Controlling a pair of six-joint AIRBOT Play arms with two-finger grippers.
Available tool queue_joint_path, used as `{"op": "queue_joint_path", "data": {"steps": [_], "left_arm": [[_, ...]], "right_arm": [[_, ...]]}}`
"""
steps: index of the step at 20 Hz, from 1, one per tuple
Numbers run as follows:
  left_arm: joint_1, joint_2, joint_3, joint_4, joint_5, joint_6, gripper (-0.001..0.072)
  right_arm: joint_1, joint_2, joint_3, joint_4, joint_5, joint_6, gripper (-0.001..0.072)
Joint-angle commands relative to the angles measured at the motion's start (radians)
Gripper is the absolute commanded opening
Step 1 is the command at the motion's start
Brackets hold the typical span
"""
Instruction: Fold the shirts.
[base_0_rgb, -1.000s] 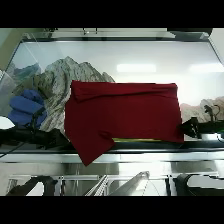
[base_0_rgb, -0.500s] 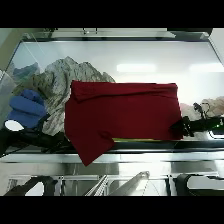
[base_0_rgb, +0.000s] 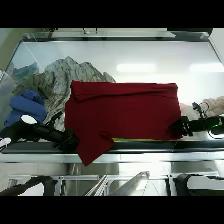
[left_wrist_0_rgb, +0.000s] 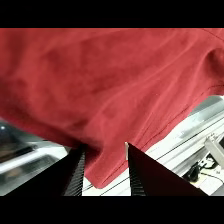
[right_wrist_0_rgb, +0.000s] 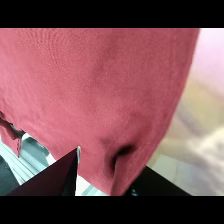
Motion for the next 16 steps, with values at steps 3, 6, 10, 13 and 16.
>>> {"op": "queue_joint_path", "data": {"steps": [3,6,10,13,16], "left_arm": [[0.045,0.067,0.026,0.106,-0.103,-0.017,0.0291],[0.171,0.147,-0.044,0.137,-0.104,-0.025,0.0290],[0.244,0.185,-0.114,0.047,-0.014,0.038,0.0290],[0.205,0.116,-0.136,-0.082,0.020,0.117,0.0290],[0.130,0.037,-0.157,-0.179,0.042,0.173,0.0290]], "right_arm": [[0.001,0.001,0.001,0.006,-0.002,0.000,0.0359],[0.001,0.001,0.001,0.009,-0.004,-0.001,0.0359],[0.001,0.001,0.001,0.045,-0.003,-0.016,0.0358],[0.001,0.001,0.001,0.047,-0.002,-0.019,0.0359],[0.001,0.001,0.001,0.048,0.005,-0.022,0.0358]]}}
